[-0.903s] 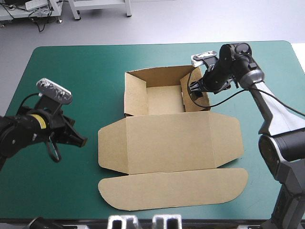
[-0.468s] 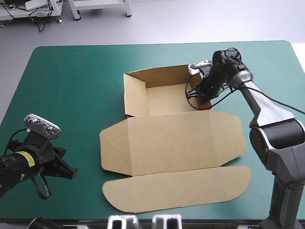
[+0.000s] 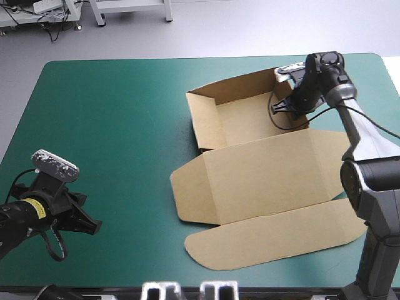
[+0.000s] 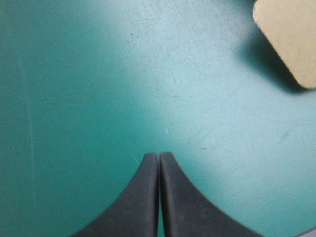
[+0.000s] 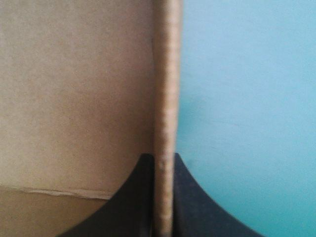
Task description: Fold the box
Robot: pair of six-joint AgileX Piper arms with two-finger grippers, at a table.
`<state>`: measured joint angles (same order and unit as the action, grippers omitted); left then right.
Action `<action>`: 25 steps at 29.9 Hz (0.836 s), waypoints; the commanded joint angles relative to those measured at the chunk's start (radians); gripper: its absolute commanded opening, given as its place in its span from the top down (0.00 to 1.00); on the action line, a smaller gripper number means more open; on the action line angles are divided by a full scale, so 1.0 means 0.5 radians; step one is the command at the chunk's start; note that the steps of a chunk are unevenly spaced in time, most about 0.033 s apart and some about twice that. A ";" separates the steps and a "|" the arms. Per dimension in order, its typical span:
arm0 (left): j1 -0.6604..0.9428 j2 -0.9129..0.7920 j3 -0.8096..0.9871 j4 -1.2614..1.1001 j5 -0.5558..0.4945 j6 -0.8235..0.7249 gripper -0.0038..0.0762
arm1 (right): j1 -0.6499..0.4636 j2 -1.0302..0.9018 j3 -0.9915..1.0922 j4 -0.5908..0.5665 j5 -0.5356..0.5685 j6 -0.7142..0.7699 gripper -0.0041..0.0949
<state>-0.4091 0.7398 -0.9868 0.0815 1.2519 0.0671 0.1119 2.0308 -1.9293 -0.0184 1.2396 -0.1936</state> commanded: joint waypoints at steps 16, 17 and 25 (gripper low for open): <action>-0.005 -0.003 -0.045 0.086 0.025 -0.019 0.96 | -1.224 -0.128 -0.071 0.066 0.017 0.108 0.98; -0.005 -0.003 -0.045 0.086 0.022 -0.019 0.96 | -1.253 -0.128 -0.071 0.066 0.017 0.108 0.98; -0.005 -0.003 -0.045 0.086 0.016 -0.019 0.96 | -1.425 -0.125 -0.071 0.065 -0.052 0.108 0.98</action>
<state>-0.4091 0.7398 -0.9868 0.1156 1.2519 0.0655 -0.5760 2.0308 -1.9301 0.0141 1.2406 -0.1419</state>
